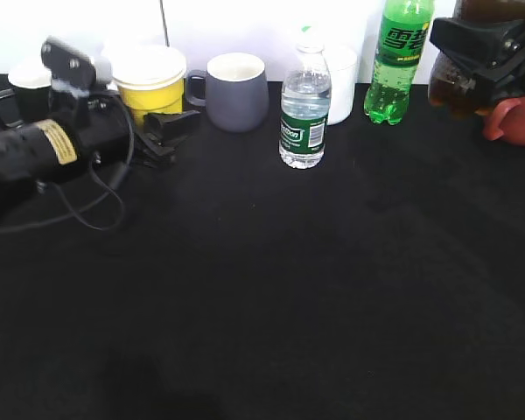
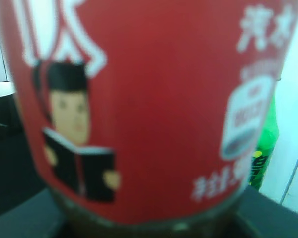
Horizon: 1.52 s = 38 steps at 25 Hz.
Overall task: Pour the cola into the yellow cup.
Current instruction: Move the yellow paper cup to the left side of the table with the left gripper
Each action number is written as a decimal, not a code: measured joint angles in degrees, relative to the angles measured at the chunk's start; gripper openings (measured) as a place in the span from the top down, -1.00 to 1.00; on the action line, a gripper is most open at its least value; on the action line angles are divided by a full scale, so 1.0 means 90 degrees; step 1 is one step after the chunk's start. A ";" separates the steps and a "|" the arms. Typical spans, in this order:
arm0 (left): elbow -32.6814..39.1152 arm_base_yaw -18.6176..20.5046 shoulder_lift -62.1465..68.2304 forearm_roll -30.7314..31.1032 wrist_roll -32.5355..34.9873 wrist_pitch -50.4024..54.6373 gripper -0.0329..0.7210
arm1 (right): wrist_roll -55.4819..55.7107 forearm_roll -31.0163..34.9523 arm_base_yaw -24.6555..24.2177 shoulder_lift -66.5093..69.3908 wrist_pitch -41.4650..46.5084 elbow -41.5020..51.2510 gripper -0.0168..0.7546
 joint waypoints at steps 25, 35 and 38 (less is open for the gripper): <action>-0.0987 0.0000 0.1948 -0.1167 0.0647 -0.0453 -0.27 | 0.0000 0.0006 0.0000 0.0000 0.0000 0.0000 -0.04; 0.0605 0.0000 0.1158 -0.1456 0.0643 -0.0889 -0.74 | 0.0000 0.0050 0.0000 0.0000 0.0000 0.0000 -0.04; 0.1237 0.0000 0.0564 -0.1461 0.0644 -0.0911 -0.72 | -0.0027 0.1019 0.0000 0.0404 0.0005 0.0000 -0.04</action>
